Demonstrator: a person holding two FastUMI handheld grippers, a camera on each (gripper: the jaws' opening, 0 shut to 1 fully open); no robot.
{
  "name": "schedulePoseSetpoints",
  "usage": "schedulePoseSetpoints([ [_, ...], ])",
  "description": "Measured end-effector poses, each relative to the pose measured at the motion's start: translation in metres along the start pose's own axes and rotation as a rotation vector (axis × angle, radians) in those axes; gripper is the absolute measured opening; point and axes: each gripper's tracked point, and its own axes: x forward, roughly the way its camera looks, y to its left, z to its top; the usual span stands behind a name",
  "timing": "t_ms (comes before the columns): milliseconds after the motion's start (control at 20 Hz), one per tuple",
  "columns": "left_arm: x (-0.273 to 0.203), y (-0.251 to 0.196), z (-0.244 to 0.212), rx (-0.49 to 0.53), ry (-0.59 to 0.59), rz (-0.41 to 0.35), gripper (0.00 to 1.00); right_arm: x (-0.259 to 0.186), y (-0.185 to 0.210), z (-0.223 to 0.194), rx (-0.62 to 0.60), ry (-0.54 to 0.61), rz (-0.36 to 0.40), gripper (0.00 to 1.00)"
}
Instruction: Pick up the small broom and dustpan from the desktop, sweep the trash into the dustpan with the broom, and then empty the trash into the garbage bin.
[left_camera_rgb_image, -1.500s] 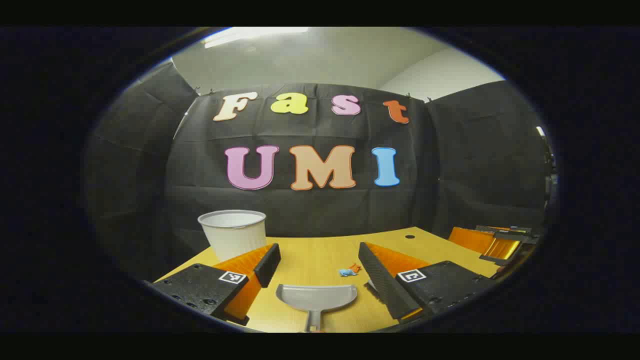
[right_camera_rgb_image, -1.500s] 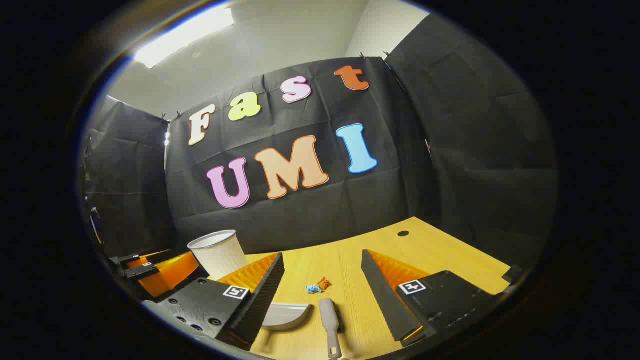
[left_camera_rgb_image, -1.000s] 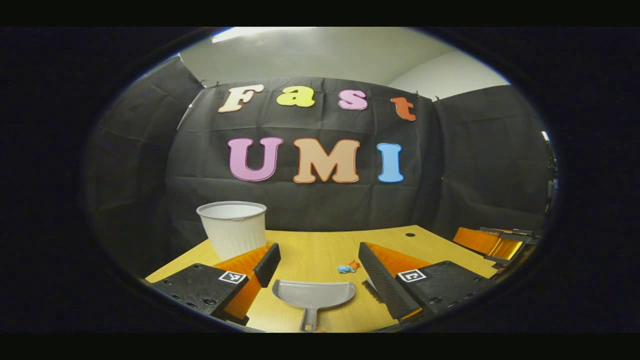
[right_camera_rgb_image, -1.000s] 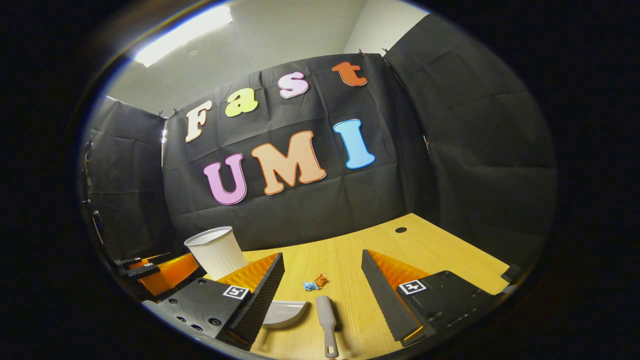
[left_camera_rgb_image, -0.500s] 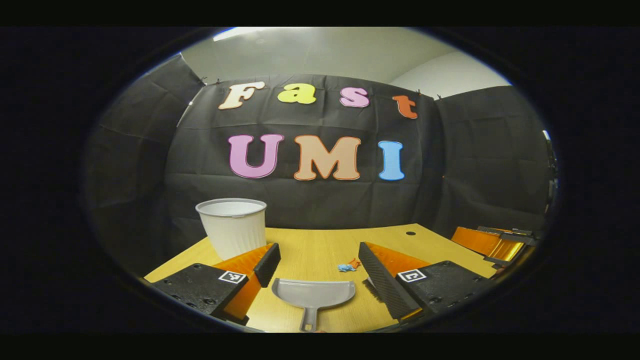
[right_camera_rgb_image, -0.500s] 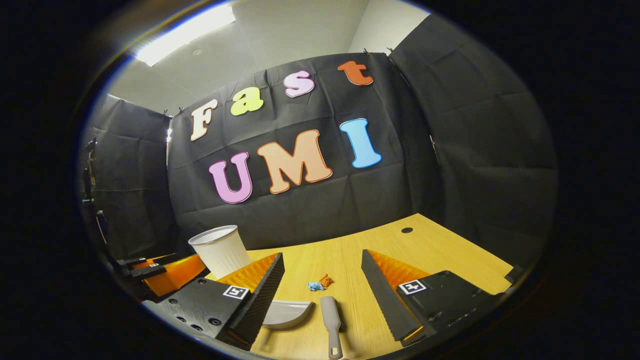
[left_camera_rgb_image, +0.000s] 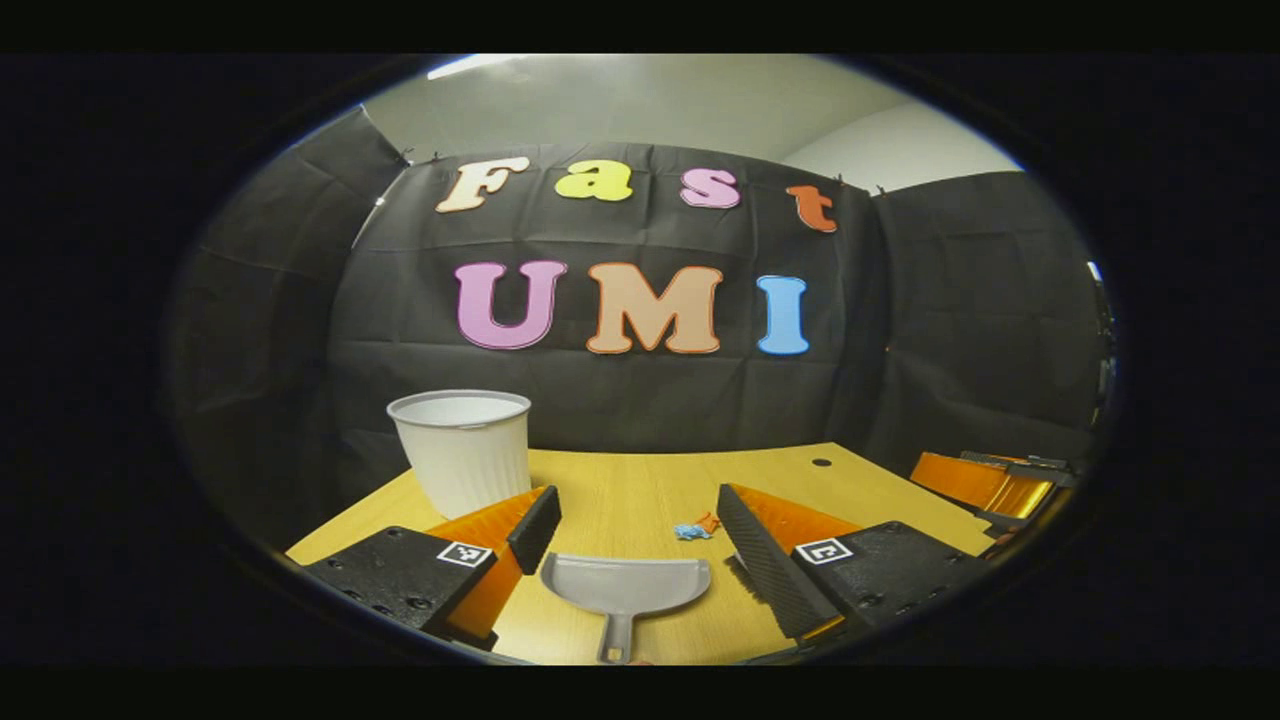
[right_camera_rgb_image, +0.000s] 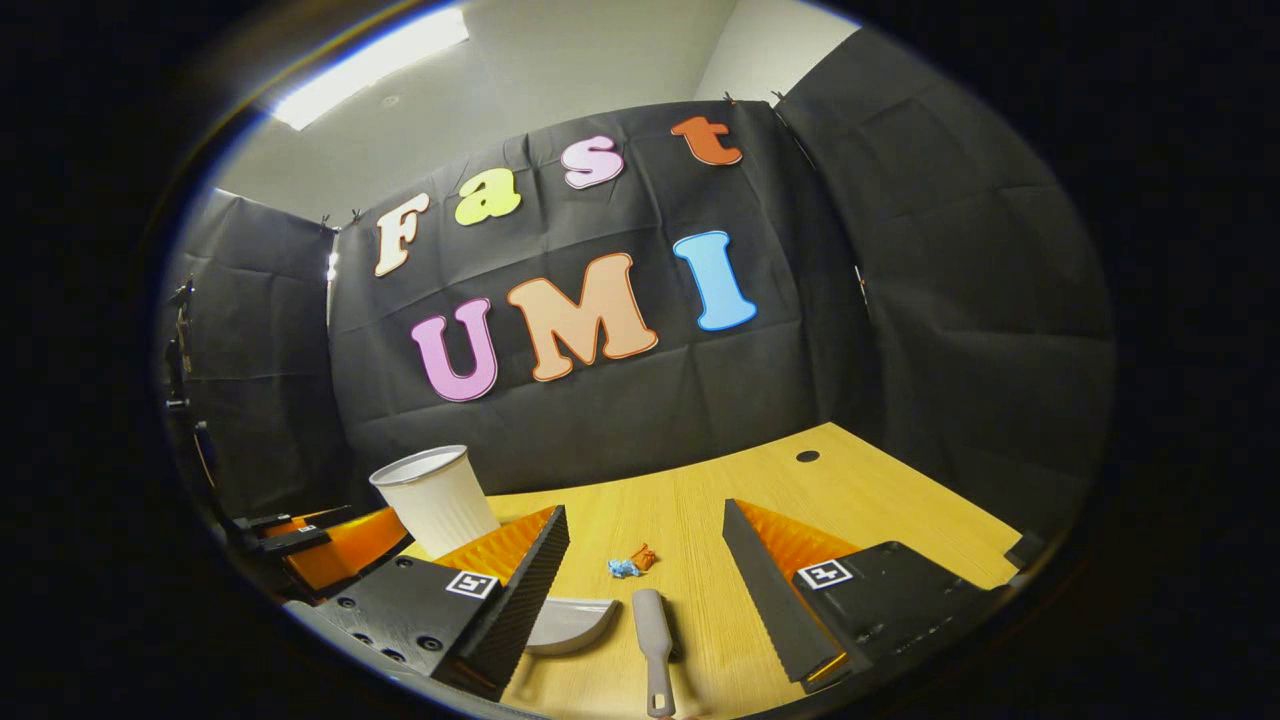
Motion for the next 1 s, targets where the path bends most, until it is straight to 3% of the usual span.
schedulePoseSetpoints([
  [100, 0.0, 0.0, -0.003, -0.005, 0.011, 0.002, 0.97, 0.0, 0.0, 0.0, -0.001, 0.001, -0.004, 0.92],
  [500, 0.006, -0.007, -0.024, -0.017, 0.083, -0.024, 0.94, 0.007, 0.004, -0.02, -0.002, 0.063, 0.012, 0.92],
  [800, 0.001, -0.01, -0.103, -0.076, 0.379, -0.071, 0.94, 0.026, -0.006, -0.113, 0.018, 0.363, 0.046, 0.92],
  [850, -0.002, -0.004, -0.115, -0.071, 0.415, -0.067, 0.98, 0.029, -0.011, -0.129, 0.011, 0.407, 0.042, 0.92],
  [950, -0.008, 0.009, -0.14, -0.027, 0.503, -0.058, 0.92, 0.032, -0.02, -0.163, -0.004, 0.51, 0.04, 0.92],
  [1000, -0.014, 0.015, -0.156, -0.001, 0.555, -0.056, 0.98, 0.029, -0.024, -0.18, -0.004, 0.558, 0.04, 0.92],
])
